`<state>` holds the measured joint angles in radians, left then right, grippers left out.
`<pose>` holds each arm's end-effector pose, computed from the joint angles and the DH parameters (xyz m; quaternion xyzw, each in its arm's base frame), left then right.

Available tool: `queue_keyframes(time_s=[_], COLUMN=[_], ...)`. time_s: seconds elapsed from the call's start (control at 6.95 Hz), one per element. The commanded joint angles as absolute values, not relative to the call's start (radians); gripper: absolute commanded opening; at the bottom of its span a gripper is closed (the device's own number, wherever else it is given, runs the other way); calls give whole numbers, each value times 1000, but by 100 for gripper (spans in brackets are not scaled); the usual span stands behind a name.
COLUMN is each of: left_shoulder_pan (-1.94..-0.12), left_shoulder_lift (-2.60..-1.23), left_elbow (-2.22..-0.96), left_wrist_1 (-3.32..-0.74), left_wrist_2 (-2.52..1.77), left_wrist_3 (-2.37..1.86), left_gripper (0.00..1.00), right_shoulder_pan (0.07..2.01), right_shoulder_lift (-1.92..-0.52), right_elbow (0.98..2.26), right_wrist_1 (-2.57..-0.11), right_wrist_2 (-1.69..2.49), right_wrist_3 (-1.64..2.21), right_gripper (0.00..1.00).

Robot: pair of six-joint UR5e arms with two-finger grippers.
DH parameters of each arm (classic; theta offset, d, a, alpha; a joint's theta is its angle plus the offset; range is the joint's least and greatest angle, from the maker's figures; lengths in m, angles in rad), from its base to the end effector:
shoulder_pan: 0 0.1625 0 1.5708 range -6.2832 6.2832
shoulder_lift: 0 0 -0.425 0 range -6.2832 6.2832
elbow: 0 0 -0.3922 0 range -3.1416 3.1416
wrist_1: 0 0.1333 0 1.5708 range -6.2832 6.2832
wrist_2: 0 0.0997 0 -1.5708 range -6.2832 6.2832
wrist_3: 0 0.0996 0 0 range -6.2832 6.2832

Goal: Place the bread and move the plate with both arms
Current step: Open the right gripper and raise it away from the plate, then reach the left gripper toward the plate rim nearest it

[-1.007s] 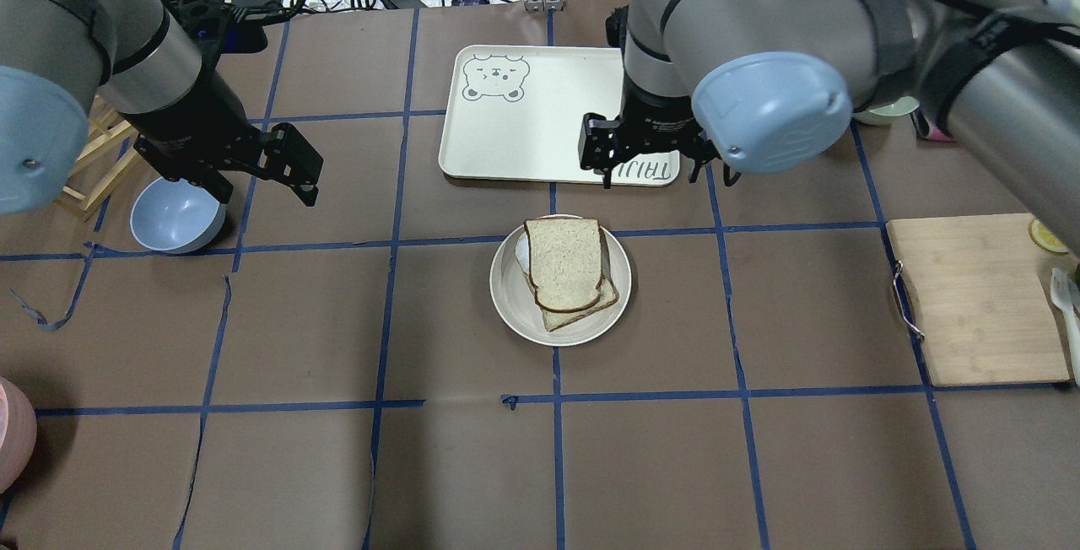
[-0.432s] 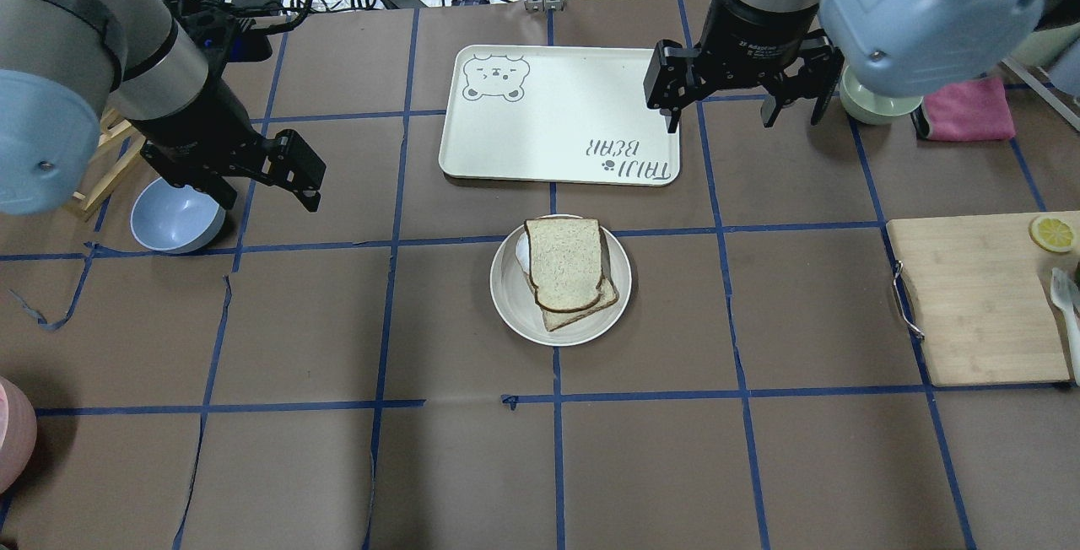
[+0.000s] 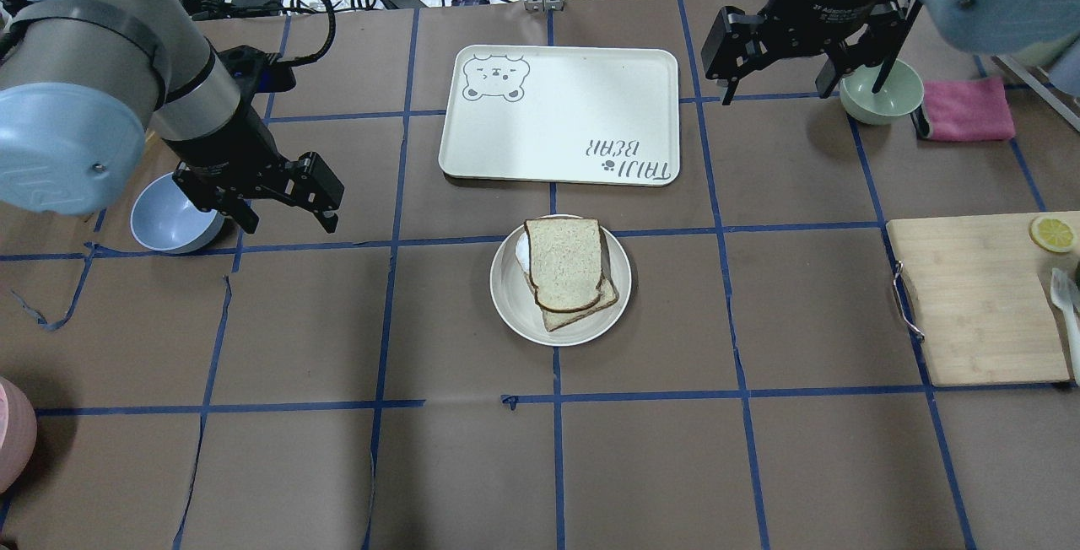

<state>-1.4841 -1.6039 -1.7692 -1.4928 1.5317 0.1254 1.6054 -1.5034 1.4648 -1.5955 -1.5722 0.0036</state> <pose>-0.0952 -0.4892 0.3837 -0.0178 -0.9967 -0.0742 0.0275 0.1513 -0.5214 0.5086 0.0155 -0.9994 0.0317 0.0001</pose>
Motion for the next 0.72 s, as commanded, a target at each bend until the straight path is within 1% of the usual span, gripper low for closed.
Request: queue_keyframes(time_s=[0.0, 0.14, 0.29, 0.58], left_shoulder_pan=[-1528, -1535, -1552, -1653], left_shoulder_lift=[-1659, -1692, -1722, -1778], left_elbow=[-1813, -1868, -1903, -1911], left_wrist_1=[-1372, -1300, -1198, -1094], left_wrist_2=[1531, 1532, 1525, 1526], left_wrist_3=[-33, -151, -267, -346], left_gripper=[100, 100, 100, 100], right_shoulder_pan=[1598, 1600, 1600, 1598], right_shoulder_lift=[-1503, -1505, -1506, -1503], right_elbow=[1422, 1427, 1402, 1396], right_wrist_1=[-1592, -1559, -1557, -1555], right_wrist_2=[-1577, -1568, -1581, -1583], right_wrist_3=[-2, 18, 28, 28], right_gripper=[100, 100, 100, 100])
